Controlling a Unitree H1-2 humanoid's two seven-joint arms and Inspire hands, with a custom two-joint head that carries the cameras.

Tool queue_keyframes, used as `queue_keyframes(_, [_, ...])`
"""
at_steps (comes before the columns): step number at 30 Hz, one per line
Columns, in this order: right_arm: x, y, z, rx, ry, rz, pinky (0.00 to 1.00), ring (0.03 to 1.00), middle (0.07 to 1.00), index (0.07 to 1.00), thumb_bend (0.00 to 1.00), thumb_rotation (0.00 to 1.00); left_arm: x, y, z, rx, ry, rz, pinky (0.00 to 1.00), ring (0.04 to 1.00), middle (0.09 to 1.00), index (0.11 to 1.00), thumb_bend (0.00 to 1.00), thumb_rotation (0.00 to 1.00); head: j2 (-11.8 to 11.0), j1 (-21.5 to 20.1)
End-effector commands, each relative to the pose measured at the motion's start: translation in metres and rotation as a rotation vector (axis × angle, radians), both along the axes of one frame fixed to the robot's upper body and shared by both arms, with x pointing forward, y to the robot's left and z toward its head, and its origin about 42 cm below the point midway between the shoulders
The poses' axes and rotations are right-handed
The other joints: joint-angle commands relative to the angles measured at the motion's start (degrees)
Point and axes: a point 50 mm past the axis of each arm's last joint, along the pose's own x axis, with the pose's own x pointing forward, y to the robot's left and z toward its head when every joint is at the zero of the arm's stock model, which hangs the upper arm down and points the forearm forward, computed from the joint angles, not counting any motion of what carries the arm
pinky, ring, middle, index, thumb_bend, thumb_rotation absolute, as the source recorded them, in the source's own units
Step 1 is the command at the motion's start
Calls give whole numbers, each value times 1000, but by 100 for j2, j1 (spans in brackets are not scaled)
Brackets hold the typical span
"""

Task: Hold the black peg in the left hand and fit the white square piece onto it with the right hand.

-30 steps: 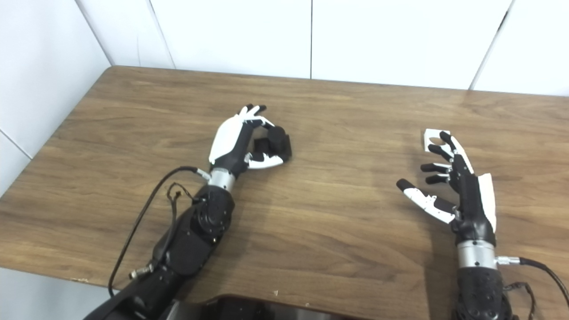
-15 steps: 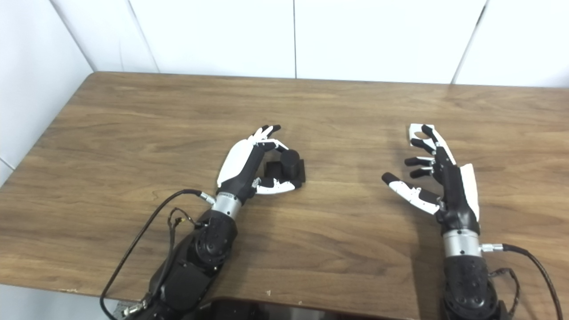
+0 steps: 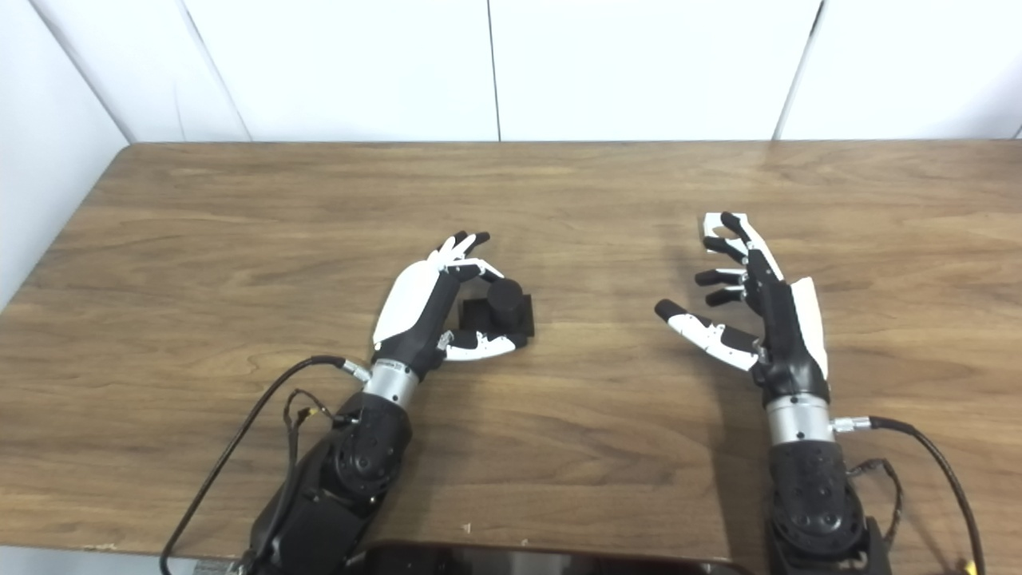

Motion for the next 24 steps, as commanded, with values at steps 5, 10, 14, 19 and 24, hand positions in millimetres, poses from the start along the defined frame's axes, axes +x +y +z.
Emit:
queue_keyframes(5, [10,-2,28,-11,-82,5,563,651,814,911,715,282,-12,-10,-20,24,55,-20,1000,1000,949,489,513,86,-40,-162])
queue_keyframes(10, [12,-9,32,-46,-93,2,590,660,808,904,713,279,-10,-7,-23,30,50,-25,1000,1000,953,489,513,87,-97,-504])
queue_keyframes(14, [20,-18,45,-112,-104,-1,588,680,816,909,714,275,-8,-6,-20,28,65,-19,1000,1000,955,490,514,88,-73,-631])
queue_keyframes(19, [30,-29,66,-255,-148,-13,582,700,802,870,709,236,-6,2,-20,38,58,-11,1000,1000,946,490,514,87,-196,-1168])
queue_keyframes(24, [44,-45,89,-388,-181,-8,600,710,818,865,712,206,-5,14,-24,29,65,-4,1000,1000,944,489,514,85,-506,-1748])
